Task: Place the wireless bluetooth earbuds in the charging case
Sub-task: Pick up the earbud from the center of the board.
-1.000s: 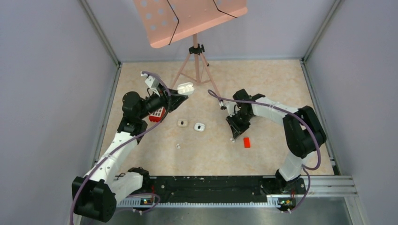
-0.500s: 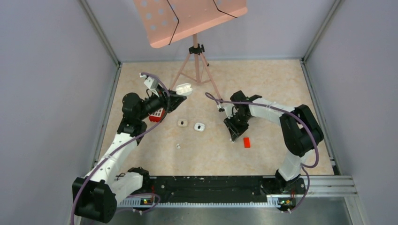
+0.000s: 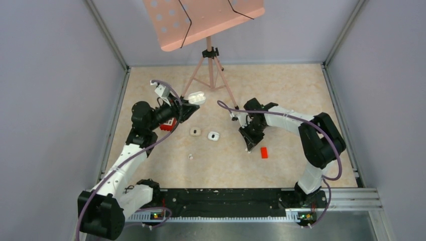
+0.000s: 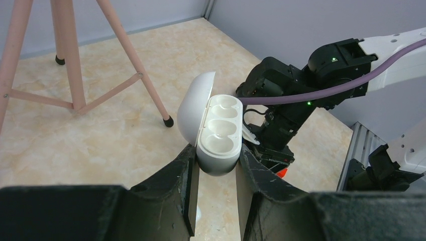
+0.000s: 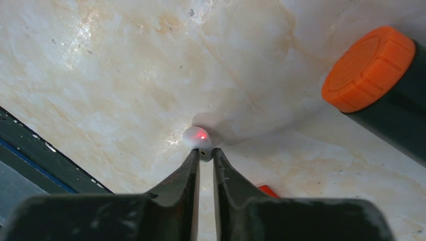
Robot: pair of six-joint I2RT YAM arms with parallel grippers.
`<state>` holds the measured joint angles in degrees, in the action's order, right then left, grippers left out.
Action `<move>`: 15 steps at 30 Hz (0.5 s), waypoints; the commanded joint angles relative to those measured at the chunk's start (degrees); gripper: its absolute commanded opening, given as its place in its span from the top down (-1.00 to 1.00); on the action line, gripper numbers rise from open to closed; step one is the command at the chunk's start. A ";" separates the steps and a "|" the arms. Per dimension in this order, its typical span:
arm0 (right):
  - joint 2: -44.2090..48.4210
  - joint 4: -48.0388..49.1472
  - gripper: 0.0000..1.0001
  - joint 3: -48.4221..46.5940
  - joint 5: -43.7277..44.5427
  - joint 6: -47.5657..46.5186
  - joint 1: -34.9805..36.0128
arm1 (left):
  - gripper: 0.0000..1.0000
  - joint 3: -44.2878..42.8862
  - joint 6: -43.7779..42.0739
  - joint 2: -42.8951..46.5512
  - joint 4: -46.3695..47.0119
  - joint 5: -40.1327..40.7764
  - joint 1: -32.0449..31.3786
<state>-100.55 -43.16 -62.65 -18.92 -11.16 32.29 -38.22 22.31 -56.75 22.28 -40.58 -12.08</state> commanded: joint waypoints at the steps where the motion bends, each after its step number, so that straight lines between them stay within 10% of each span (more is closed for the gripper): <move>1: 1.74 1.33 0.84 -0.86 0.64 0.79 1.00 | 1.00 0.61 -0.86 1.57 1.95 0.85 0.30; 15: 12.88 -7.13 1.00 -14.87 2.53 -17.84 1.02 | 1.00 0.35 -5.36 -1.16 1.99 -6.35 -0.08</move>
<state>-95.20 -47.40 -69.38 -16.60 -19.09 32.53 -37.23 20.62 -56.93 22.28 -42.15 -12.10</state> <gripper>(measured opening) 0.006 0.339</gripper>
